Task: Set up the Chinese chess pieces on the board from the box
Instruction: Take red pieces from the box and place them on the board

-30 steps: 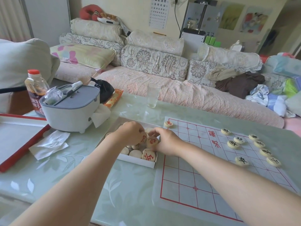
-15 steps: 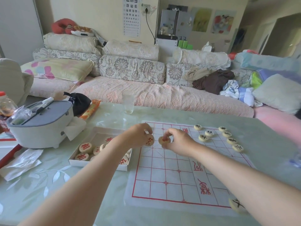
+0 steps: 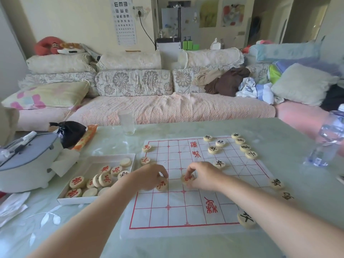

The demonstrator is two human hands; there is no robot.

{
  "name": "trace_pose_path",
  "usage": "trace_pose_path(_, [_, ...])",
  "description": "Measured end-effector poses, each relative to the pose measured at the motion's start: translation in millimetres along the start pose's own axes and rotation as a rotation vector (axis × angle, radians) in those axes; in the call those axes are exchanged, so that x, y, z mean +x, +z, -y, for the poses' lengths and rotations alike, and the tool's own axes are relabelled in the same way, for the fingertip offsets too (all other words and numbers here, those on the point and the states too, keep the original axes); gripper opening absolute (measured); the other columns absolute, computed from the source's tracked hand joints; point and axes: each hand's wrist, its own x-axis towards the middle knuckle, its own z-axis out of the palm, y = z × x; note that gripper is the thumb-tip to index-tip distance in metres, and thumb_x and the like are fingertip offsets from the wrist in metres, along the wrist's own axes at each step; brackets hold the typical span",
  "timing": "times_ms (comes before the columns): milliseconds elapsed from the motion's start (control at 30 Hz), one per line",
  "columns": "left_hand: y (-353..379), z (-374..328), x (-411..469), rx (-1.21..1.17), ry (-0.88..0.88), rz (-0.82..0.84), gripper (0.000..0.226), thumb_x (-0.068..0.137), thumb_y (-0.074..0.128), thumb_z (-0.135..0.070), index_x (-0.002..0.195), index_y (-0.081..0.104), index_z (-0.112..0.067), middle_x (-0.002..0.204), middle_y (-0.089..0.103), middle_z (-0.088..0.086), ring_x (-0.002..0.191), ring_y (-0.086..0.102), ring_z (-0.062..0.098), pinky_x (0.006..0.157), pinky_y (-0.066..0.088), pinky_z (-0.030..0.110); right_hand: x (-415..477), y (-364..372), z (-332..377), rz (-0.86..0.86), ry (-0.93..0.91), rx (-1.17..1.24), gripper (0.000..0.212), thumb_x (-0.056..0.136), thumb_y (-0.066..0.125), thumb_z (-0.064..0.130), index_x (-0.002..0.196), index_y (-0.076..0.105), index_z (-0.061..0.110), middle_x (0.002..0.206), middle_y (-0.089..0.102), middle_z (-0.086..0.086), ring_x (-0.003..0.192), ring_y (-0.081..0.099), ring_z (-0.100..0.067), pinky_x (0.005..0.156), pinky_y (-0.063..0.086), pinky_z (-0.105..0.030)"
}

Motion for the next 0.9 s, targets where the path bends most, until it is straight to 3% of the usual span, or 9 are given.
trace_pose_path(67, [4,2,-1,0.005,-0.008,-0.021,0.026,0.097,0.044,-0.021,0.114,0.061,-0.033,0.112,0.061,-0.002,0.093,0.065,0.020,0.074,0.054,0.028,0,6,3,0.012,-0.008,-0.007,0.025,0.073,0.076,0.047,0.091,0.066,0.033,0.099,0.066,0.018,0.093,0.060,-0.004,0.081,0.052,-0.026])
trace_pose_path(200, [11,7,-2,-0.066,-0.002,-0.019,0.032,0.093,0.052,-0.017,0.118,0.060,-0.035,0.113,0.060,-0.007,0.080,0.058,0.010,0.059,0.051,0.020,-3,13,15,0.067,-0.043,-0.006,0.033,0.068,0.080,0.048,0.094,0.065,0.034,0.101,0.066,0.018,0.095,0.060,-0.006,0.079,0.052,-0.027])
trace_pose_path(400, [11,-1,2,-0.128,0.007,-0.095,0.021,0.093,0.056,-0.031,0.113,0.063,-0.031,0.103,0.060,-0.011,0.094,0.062,0.016,0.078,0.056,0.030,-21,22,40,0.153,-0.104,-0.006,0.033,0.067,0.083,0.044,0.092,0.062,0.039,0.102,0.058,0.021,0.096,0.055,-0.006,0.067,0.040,-0.021])
trace_pose_path(467, [9,0,1,-0.120,-0.018,-0.130,0.021,0.093,0.055,-0.030,0.112,0.063,-0.032,0.105,0.061,-0.007,0.095,0.063,0.018,0.081,0.055,0.031,-26,24,45,0.171,-0.114,-0.024,0.033,0.068,0.083,0.043,0.095,0.064,0.038,0.109,0.056,0.021,0.100,0.053,-0.006,0.071,0.039,-0.022])
trace_pose_path(600, [7,3,-3,-0.167,-0.056,-0.189,0.020,0.093,0.056,-0.029,0.111,0.065,-0.030,0.103,0.062,-0.005,0.083,0.061,0.016,0.071,0.051,0.026,-33,28,50,0.211,-0.153,-0.064,0.026,0.071,0.079,0.046,0.092,0.068,0.035,0.113,0.059,0.022,0.109,0.054,-0.006,0.084,0.043,-0.025])
trace_pose_path(667, [8,4,-6,-0.228,-0.074,-0.189,0.018,0.092,0.057,-0.027,0.107,0.066,-0.029,0.100,0.063,-0.004,0.075,0.060,0.015,0.068,0.053,0.028,-34,27,51,0.187,-0.140,-0.024,0.022,0.073,0.074,0.052,0.087,0.069,0.035,0.108,0.060,0.022,0.101,0.056,0.000,0.086,0.047,-0.025])
trace_pose_path(767, [8,6,-11,-0.368,-0.097,-0.163,0.010,0.090,0.061,-0.025,0.099,0.065,-0.028,0.095,0.068,0.000,0.075,0.067,0.021,0.069,0.058,0.034,-28,24,49,0.079,-0.124,0.075,0.018,0.082,0.069,0.047,0.093,0.069,0.033,0.106,0.060,0.017,0.082,0.051,0.004,0.074,0.042,-0.020])
trace_pose_path(900, [6,1,-20,-0.605,-0.074,-0.103,0.026,0.087,0.070,-0.027,0.109,0.062,-0.016,0.092,0.071,0.002,0.082,0.071,0.020,0.068,0.059,0.028,-20,23,43,-0.039,-0.154,0.125,0.026,0.082,0.077,0.036,0.103,0.061,0.032,0.110,0.054,0.016,0.075,0.046,0.009,0.065,0.031,-0.012])
